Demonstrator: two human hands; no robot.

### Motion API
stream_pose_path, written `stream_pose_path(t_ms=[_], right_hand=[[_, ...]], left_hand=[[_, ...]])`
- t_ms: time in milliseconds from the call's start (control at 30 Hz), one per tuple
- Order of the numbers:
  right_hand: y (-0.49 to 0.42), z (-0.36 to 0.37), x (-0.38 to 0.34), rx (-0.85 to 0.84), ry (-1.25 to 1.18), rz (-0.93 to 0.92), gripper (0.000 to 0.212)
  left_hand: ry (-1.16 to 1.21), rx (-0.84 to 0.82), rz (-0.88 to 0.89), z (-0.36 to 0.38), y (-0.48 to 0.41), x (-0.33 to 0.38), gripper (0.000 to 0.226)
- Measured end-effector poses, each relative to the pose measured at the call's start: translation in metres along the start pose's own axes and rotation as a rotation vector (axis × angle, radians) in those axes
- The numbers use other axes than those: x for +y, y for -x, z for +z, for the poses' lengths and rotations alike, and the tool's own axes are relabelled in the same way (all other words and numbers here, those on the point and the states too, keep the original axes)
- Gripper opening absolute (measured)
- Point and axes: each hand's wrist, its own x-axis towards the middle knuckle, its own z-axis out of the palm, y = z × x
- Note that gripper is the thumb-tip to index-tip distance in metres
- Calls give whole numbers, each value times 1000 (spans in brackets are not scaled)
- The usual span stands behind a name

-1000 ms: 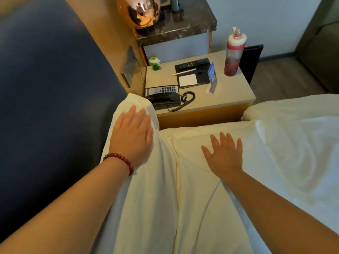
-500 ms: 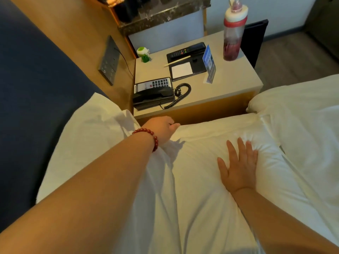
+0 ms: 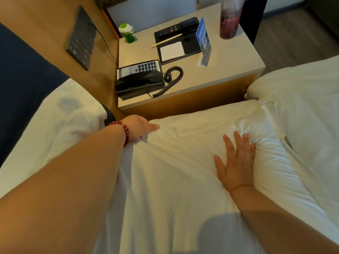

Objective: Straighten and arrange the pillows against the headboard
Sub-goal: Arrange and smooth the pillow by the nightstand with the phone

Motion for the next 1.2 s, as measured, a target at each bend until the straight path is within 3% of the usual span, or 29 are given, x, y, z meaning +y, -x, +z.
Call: stream_pose_path(t_ms=[100, 200, 300, 367, 433, 467, 533, 600, 700, 767, 933, 1200], right_hand=[[-1, 1, 0, 13, 1, -6, 70], [0, 1, 2, 12, 4, -3, 70], [0, 3, 3, 16, 14, -6, 70], [0, 4, 3, 25, 13, -11, 69], [0, 6, 3, 43, 4, -23, 68], [1, 7, 4, 49, -7, -27, 68], [1, 8, 5, 63, -23, -29, 68], [1, 10, 5, 71, -20, -35, 68], [0, 13, 5, 64, -23, -37, 67], [0, 13, 6, 47, -4, -41, 65], [-1, 9, 4, 15, -2, -37, 64], [0, -31, -13, -203, 2, 24, 73]], left_hand=[[188, 82, 43, 1, -1, -6, 46], [319, 131, -29, 3, 1, 0, 44], [442, 196, 162, 13, 0, 14, 30], [283, 126, 291, 26, -2, 28, 32], [36, 31, 229, 37, -7, 39, 28], [-43, 74, 159, 37, -12, 42, 28], [-19, 322, 46, 29, -17, 45, 30], [83, 510, 113, 30, -11, 51, 30], [-176, 494, 358, 59, 24, 85, 32], [-322, 512, 432, 89, 54, 108, 39], [-476, 403, 159, 152, 101, 68, 65], [-488, 524, 135, 173, 138, 44, 71]])
